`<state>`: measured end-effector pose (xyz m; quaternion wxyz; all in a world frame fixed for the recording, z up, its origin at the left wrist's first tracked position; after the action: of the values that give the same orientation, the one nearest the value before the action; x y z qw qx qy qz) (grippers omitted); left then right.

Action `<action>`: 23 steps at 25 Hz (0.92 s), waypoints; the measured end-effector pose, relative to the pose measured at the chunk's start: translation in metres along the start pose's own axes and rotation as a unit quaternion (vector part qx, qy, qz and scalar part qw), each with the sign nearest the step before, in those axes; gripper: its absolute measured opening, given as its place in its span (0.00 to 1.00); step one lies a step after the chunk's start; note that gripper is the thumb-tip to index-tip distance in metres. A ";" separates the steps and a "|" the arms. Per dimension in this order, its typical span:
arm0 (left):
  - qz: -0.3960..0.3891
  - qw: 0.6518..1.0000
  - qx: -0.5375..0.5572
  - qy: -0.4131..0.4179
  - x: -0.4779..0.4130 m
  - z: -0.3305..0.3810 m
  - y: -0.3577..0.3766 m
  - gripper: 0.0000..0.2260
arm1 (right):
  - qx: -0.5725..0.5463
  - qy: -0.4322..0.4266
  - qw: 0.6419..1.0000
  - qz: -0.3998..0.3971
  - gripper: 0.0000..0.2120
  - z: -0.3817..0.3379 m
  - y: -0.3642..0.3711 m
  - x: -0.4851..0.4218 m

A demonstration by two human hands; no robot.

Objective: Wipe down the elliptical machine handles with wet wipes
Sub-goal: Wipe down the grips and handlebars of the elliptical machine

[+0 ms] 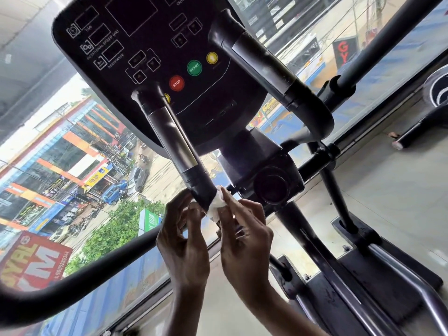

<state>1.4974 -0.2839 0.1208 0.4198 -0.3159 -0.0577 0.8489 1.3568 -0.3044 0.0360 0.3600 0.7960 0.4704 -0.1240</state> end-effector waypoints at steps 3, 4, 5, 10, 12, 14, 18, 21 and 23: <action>-0.007 1.000 -0.007 -0.007 0.000 0.000 0.000 0.10 | -0.039 0.115 0.993 0.014 0.12 0.021 0.006 -0.010; -0.013 1.000 -0.009 -0.008 0.000 0.000 0.000 0.10 | -0.041 0.090 0.995 0.017 0.12 0.011 0.009 -0.015; -0.020 1.000 -0.017 -0.008 0.000 0.000 0.002 0.10 | -0.034 0.048 0.998 0.021 0.13 0.001 0.007 -0.019; -0.038 0.999 -0.014 -0.025 -0.007 -0.010 0.000 0.10 | -0.008 0.047 0.999 0.000 0.12 0.008 0.002 -0.012; -0.050 0.998 0.000 -0.033 -0.009 -0.011 0.001 0.10 | -0.040 0.114 0.993 0.005 0.10 0.019 0.012 -0.023; -0.063 0.998 -0.004 -0.019 -0.010 -0.004 0.001 0.10 | -0.081 0.109 0.990 0.024 0.10 0.009 0.018 -0.034; -0.100 0.995 0.000 -0.023 -0.016 -0.003 0.004 0.12 | -0.051 0.038 0.998 0.017 0.11 -0.010 0.020 -0.039; -0.112 0.994 0.004 -0.016 -0.019 0.000 0.006 0.16 | -0.037 0.024 0.999 -0.006 0.10 -0.011 0.033 -0.061; -0.131 0.991 0.018 -0.013 -0.021 0.004 0.009 0.15 | 0.000 -0.085 0.996 -0.014 0.11 -0.037 0.036 -0.066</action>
<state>1.4985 -0.3048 0.1312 0.5320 -0.2866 -0.0884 0.7918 1.3470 -0.3335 0.1143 0.3969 0.7762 0.4489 -0.1961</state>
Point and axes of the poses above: each hand's wrist, its own x-axis away from the middle knuckle, its own y-axis out of the palm, z = x × y, the point moved 10 cm from there along -x, towards the middle knuckle, and after that the axes turned 12 degrees about -y, right-handed, at the moved point
